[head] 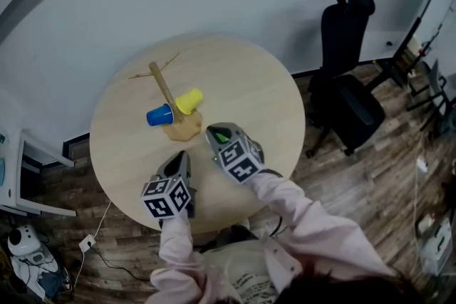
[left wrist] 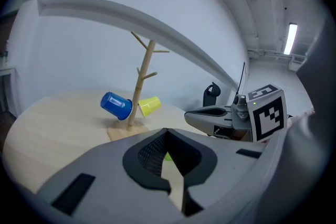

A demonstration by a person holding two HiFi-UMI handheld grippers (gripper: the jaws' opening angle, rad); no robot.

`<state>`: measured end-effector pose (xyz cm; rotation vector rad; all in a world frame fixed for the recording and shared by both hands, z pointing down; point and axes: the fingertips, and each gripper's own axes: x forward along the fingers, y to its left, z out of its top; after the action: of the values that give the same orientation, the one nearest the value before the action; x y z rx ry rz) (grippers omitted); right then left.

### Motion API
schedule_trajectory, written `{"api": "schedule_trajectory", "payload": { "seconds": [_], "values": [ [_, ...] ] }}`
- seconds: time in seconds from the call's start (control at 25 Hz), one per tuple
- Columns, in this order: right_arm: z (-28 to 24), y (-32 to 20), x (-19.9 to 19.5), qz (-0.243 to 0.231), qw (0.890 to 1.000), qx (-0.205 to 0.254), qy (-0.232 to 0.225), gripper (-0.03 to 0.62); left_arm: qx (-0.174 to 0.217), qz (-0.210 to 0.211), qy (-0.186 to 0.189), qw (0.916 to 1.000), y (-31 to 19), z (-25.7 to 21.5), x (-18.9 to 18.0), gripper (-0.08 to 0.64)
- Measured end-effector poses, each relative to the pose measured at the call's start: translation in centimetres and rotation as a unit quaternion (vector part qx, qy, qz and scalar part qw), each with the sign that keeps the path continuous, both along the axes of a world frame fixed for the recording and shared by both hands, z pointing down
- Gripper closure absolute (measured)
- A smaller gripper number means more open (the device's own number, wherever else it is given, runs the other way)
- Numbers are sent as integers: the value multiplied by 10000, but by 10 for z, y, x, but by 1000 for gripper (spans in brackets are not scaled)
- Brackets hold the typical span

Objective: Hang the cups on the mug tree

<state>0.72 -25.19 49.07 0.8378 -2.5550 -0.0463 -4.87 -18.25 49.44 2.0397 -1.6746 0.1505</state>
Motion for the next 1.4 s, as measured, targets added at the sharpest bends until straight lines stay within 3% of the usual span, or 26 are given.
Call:
{"api": "schedule_trajectory", "payload": {
  "seconds": [0.52,0.84,1.4],
  "values": [
    [38,23,31,553,9967,-596,-21,600,-123,705,255,9971,2,13,27,545],
    [52,36,41,920,9932,-718,-11,590,-285,1074,338,9932,16,26,38,545],
    [61,54,41,1289,9887,-770,-48,560,-419,1235,403,9906,40,35,39,545]
  ]
}}
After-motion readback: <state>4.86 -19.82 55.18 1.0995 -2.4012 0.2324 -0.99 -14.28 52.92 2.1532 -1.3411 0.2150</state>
